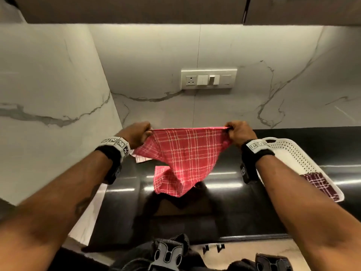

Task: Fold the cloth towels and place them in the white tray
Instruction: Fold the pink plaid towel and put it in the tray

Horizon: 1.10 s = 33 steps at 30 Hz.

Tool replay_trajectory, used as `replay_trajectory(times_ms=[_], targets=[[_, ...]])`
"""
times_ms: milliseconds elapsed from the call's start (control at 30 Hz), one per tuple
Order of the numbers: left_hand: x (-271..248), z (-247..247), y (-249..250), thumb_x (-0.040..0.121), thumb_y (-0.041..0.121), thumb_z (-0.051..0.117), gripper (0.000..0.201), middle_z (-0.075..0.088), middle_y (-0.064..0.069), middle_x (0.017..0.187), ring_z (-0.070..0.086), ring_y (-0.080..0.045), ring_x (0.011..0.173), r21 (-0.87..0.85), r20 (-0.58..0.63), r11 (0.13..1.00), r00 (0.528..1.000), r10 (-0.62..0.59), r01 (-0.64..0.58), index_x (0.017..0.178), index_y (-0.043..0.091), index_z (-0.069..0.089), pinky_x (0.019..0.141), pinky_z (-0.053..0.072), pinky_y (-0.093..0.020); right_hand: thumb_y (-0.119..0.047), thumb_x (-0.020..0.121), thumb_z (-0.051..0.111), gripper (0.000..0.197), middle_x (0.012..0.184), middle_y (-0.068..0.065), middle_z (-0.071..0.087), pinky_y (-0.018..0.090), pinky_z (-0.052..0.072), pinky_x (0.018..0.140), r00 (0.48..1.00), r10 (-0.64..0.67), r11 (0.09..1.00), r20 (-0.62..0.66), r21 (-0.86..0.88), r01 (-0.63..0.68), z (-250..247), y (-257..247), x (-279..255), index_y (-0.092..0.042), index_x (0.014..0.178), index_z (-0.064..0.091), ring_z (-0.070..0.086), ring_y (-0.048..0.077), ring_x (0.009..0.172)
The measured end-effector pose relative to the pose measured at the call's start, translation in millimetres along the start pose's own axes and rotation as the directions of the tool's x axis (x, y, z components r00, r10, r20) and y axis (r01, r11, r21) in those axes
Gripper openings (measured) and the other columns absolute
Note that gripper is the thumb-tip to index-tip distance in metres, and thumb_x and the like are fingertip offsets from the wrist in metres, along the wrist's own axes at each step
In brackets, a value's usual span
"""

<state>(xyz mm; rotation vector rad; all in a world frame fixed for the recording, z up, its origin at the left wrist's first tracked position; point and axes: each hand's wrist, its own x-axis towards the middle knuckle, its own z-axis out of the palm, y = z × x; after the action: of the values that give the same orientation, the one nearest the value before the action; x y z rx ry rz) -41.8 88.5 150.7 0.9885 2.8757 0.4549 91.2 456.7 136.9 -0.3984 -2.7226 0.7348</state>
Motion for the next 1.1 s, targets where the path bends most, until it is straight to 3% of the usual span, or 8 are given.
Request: replay_trajectory(times_ms=[100,300,400,500,667,900,1000,1100], targets=[[7.3,-44.9,11.5,0.090,0.013,0.060,0.012,0.065,-0.014,0.090,0.061,-0.032,0.076,0.082,-0.172,0.992,0.982,-0.080,0.095,0.094,0.019,0.051,0.067,0.045,-0.036,-0.001,0.084,0.057,0.030,0.086,0.011,0.075,0.042,0.059,0.071,0.993,-0.091,0.996,-0.080,-0.006,0.091,-35.8,-22.4,24.8,-0.018,0.100,0.076,0.069,0.031,0.074],[-6.2,-123.8,32.4,0.089,0.017,0.056,0.021,0.069,-0.015,0.104,0.065,-0.040,0.095,0.088,-0.615,0.970,0.778,-0.126,0.226,0.110,0.018,0.061,0.078,0.054,-0.048,-0.017,0.077,0.065,0.029,0.096,0.009,0.077,0.042,0.059,0.083,0.917,-0.219,0.941,-0.334,0.178,0.289,-109.7,-64.0,35.8,-0.015,0.104,0.077,0.072,0.025,0.087],[-34.5,-133.6,47.7,0.093,0.022,0.050,0.019,0.062,-0.011,0.111,0.061,-0.037,0.101,0.036,-0.727,0.972,0.673,-0.134,0.233,0.110,0.019,0.057,0.080,0.050,-0.047,-0.024,0.079,0.061,0.030,0.092,-0.001,0.073,0.024,0.054,0.083,0.873,-0.229,0.895,-0.431,0.259,0.363,-124.9,-72.5,9.6,-0.012,0.102,0.075,0.067,0.015,0.083],[-85.4,-107.1,62.9,0.098,0.028,0.044,0.020,0.059,-0.010,0.112,0.061,-0.039,0.093,0.048,-0.775,0.977,0.625,-0.096,0.209,0.113,0.019,0.053,0.073,0.048,-0.049,-0.019,0.080,0.052,0.035,0.093,-0.005,0.066,0.004,0.042,0.077,0.845,-0.239,0.861,-0.478,0.298,0.412,-118.6,-63.0,-36.3,-0.007,0.104,0.073,0.060,0.007,0.084],[-196.3,3.5,47.6,0.097,0.029,0.049,0.019,0.071,-0.011,0.102,0.069,-0.041,0.071,0.163,-0.664,0.980,0.747,0.027,0.110,0.110,0.021,0.060,0.057,0.055,-0.046,-0.006,0.084,0.054,0.027,0.093,0.002,0.069,-0.004,0.036,0.077,0.903,-0.204,0.864,-0.379,0.364,0.348,-60.8,11.6,-133.6,-0.006,0.105,0.071,0.057,-0.001,0.084],[-305.9,141.3,47.2,0.090,0.028,0.055,0.015,0.063,-0.001,0.097,0.067,-0.024,0.079,0.165,-0.182,0.986,0.983,0.011,0.019,0.100,0.023,0.065,0.057,0.051,-0.031,0.009,0.086,0.062,0.028,0.090,0.006,0.073,0.014,0.044,0.074,0.989,-0.146,0.950,0.010,0.281,0.137,38.9,124.3,-256.7,-0.012,0.100,0.073,0.068,0.021,0.085],[-326.9,185.6,47.3,0.090,0.018,0.063,0.012,0.058,-0.002,0.101,0.065,-0.025,0.094,0.097,0.039,0.987,0.990,-0.134,0.130,0.102,0.021,0.065,0.071,0.053,-0.035,0.002,0.090,0.062,0.022,0.091,0.003,0.074,0.035,0.053,0.080,0.984,-0.078,0.965,0.159,0.260,0.034,61.7,147.1,-289.3,-0.016,0.099,0.073,0.069,0.020,0.084],[-340.6,207.8,45.4,0.089,0.015,0.062,0.021,0.057,0.001,0.104,0.061,-0.021,0.099,0.061,0.135,0.977,0.968,-0.209,0.203,0.108,0.024,0.066,0.079,0.053,-0.038,-0.001,0.093,0.061,0.018,0.086,-0.001,0.073,0.040,0.055,0.082,0.968,-0.038,0.971,0.249,0.238,-0.023,68.8,152.7,-308.4,-0.015,0.098,0.072,0.068,0.020,0.081]])
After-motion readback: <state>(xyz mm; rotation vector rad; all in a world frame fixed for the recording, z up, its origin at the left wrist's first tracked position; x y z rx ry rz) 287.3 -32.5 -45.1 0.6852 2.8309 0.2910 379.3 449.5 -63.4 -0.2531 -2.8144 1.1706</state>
